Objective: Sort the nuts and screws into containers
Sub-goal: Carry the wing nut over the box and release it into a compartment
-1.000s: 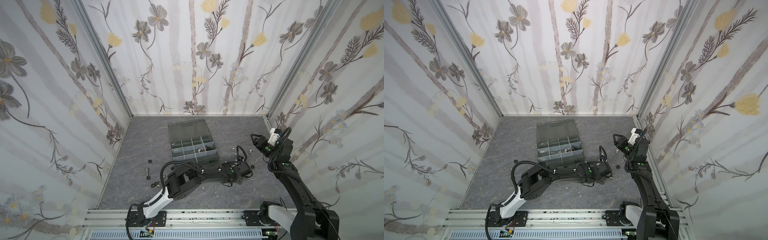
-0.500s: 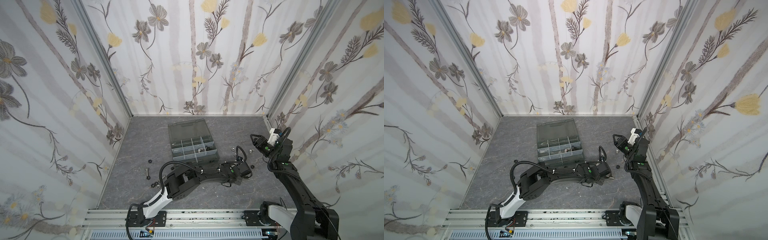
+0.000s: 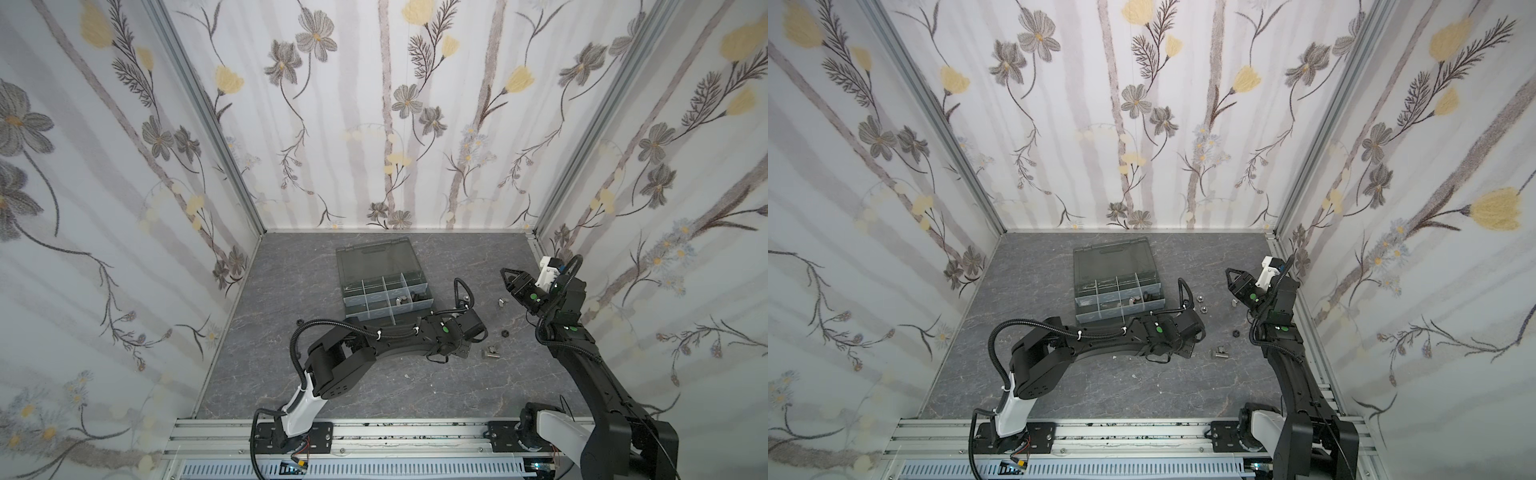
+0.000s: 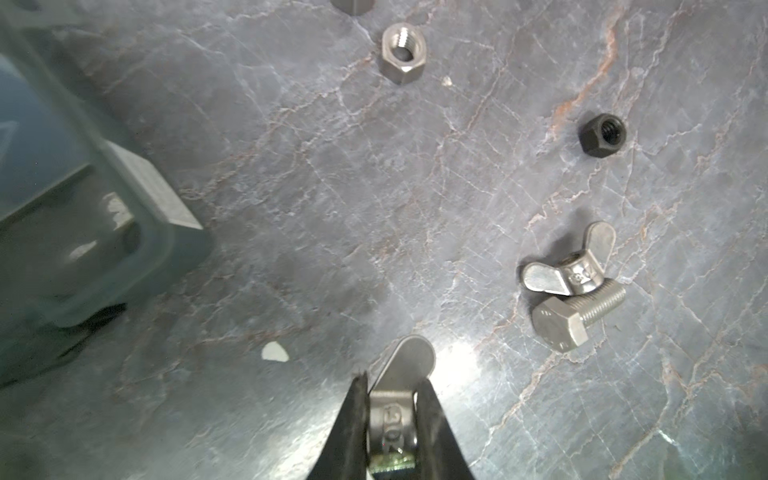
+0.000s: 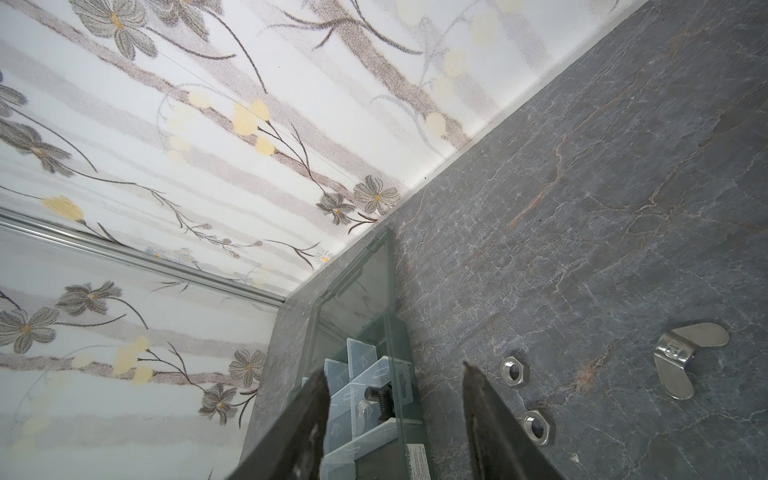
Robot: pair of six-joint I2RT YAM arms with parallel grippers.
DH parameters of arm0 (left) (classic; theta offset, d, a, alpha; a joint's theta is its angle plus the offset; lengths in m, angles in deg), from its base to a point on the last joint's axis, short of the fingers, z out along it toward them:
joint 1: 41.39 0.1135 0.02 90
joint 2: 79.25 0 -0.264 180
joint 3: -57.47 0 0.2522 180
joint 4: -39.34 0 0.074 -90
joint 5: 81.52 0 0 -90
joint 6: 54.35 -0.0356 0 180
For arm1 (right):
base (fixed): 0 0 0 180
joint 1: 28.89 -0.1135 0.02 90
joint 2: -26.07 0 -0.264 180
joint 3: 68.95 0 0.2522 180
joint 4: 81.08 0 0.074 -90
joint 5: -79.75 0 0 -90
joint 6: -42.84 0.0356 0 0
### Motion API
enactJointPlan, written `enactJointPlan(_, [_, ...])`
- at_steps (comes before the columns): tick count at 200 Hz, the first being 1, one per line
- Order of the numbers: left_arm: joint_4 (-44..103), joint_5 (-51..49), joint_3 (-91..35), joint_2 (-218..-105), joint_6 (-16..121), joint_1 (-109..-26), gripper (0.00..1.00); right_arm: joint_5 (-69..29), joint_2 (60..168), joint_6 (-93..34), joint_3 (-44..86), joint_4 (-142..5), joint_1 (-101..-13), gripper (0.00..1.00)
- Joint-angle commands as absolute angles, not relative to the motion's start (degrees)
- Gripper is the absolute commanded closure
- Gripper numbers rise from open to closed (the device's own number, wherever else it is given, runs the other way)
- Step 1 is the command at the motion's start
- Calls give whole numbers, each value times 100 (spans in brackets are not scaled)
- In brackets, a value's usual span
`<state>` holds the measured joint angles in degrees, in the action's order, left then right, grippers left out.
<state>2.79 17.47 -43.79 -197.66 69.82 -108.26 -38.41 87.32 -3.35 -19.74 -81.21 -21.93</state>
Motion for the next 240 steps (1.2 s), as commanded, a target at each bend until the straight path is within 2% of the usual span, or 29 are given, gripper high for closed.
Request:
enactJointPlan(1, [457, 1859, -4232, -19520, 6997, -10712, 81, -3919, 8678, -400, -2001, -8330, -2254, 47])
enactJointPlan(115, [633, 1784, -3254, -18330, 6804, -9538, 82, -3855, 8925, -829, -2073, -8047, -3126, 47])
enactJointPlan(149, [601, 1795, -3202, -18255, 6678, -9177, 82, -3905, 9223, -943, -2043, -8073, -3531, 47])
enactJointPlan(165, [662, 1709, -3154, -18218, 6630, -8985, 82, -3914, 9278, -981, -2039, -8117, -3656, 43])
enactJointPlan(240, [653, 1533, -3202, -18374, 6506, -8397, 82, -3903, 9391, -1087, -2003, -8130, -3943, 42])
